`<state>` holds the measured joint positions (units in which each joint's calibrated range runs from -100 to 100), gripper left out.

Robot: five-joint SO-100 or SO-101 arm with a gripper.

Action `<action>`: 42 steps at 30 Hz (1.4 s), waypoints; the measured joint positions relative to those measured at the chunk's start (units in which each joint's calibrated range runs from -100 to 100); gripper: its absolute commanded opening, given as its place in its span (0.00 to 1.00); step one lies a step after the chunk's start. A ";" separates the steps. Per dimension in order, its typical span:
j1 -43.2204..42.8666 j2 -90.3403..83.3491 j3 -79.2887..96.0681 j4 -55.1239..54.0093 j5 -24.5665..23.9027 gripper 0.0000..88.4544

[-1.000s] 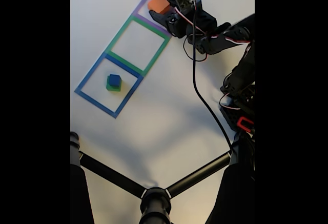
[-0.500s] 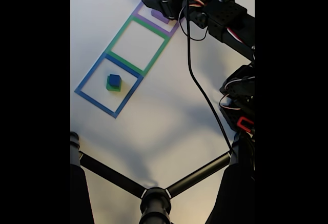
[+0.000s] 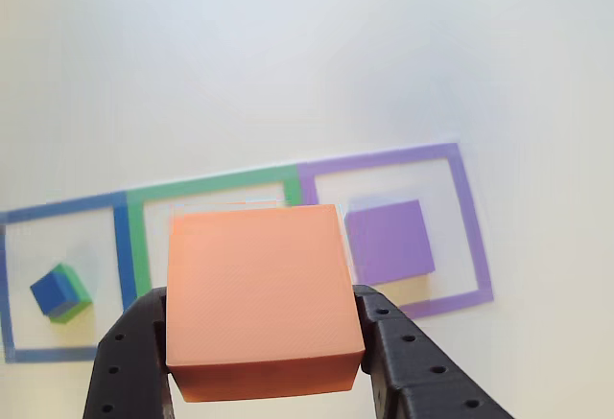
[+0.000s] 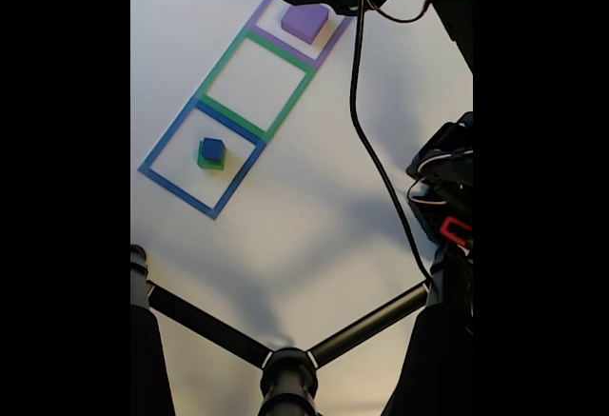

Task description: Tower of hanoi

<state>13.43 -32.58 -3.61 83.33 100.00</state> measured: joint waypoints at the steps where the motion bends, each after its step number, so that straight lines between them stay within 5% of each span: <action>1: -0.60 0.00 -1.98 2.07 0.00 0.14; 8: -3.30 -0.92 -5.85 7.97 0.00 0.14; 13: -3.20 -4.71 6.96 0.48 0.00 0.14; 28: -6.19 -10.76 64.23 -55.26 0.00 0.14; 42: -6.69 14.46 82.46 -107.74 0.00 0.15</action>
<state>6.74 -18.12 78.85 -24.40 100.00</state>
